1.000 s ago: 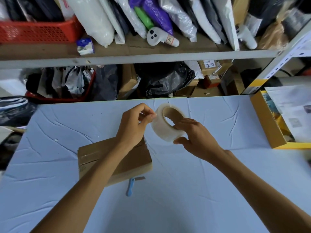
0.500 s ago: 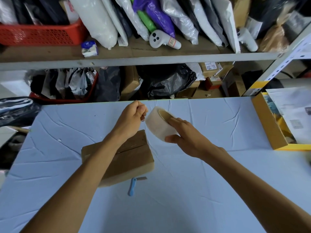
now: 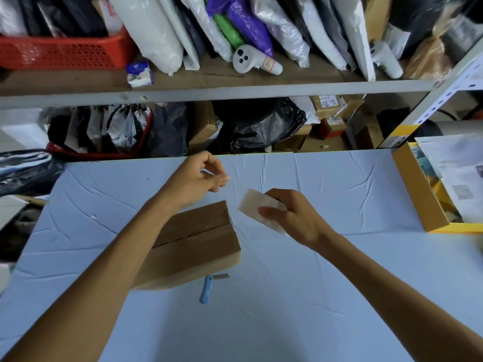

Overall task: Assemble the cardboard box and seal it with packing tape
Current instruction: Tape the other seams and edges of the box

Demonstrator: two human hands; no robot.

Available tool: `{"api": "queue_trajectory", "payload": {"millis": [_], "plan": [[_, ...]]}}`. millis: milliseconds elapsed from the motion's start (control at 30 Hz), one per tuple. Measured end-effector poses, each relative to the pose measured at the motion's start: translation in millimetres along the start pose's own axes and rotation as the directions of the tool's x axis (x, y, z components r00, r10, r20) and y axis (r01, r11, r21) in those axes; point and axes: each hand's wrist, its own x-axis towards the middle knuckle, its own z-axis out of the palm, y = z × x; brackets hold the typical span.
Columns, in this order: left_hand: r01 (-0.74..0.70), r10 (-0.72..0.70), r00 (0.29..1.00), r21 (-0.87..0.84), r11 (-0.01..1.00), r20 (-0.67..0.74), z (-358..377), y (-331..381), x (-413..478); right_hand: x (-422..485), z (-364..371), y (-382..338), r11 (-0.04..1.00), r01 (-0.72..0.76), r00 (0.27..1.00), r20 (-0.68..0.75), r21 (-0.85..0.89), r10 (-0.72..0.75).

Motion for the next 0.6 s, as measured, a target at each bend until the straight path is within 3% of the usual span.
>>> {"api": "queue_trajectory", "payload": {"millis": [433,600], "plan": [[-0.062,0.070,0.997,0.168,0.984,-0.043,7,20,-10,-13,-3,0,0.998,-0.057,0.990,-0.128,-0.033,0.052],[-0.093,0.121,0.984,0.208,0.974,-0.128,9,31,-11,-11,-3,4,0.955,-0.267,0.958,-0.138,-0.127,0.250]]}}
